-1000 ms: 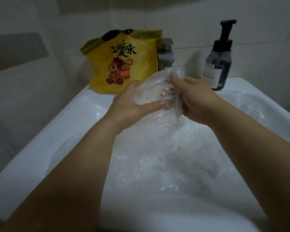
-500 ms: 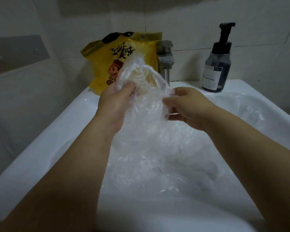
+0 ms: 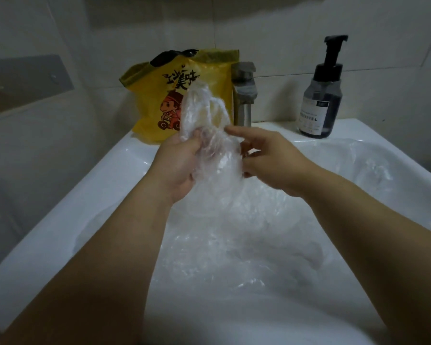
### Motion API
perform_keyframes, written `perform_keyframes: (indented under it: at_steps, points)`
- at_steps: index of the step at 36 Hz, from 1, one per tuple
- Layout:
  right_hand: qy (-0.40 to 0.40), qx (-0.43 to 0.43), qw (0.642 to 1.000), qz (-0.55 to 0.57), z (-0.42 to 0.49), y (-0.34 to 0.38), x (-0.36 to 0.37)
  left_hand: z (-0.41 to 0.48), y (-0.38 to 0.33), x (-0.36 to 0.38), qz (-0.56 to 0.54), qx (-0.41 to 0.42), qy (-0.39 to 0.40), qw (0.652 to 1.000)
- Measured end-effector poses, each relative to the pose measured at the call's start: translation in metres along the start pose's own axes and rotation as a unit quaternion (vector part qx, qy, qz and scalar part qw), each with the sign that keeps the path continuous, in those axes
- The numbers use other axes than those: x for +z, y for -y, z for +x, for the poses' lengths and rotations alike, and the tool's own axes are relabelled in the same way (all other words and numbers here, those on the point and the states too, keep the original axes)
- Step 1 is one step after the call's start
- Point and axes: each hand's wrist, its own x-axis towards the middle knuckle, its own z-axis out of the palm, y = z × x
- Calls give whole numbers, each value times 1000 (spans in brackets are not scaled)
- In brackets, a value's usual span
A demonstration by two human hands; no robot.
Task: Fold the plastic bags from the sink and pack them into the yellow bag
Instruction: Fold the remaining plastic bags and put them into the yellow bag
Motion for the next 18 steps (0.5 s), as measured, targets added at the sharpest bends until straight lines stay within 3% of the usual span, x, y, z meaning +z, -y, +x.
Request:
perform_keyframes:
  at_steps: [3,8,13,18]
  points:
    - [12,-41,991,-125,-2,-1,6,-1,1,1,30,-2,-18,999]
    - [-63,-15,988,-143,-1,1,5,1,1,0,49,9,-63,997]
    - [-70,86,992,62,2,7,-4,2,-2,-3,38,10,-104,994]
    - [-109,121,943,291,3,14,-12,2,-5,-6,12,9,-98,995]
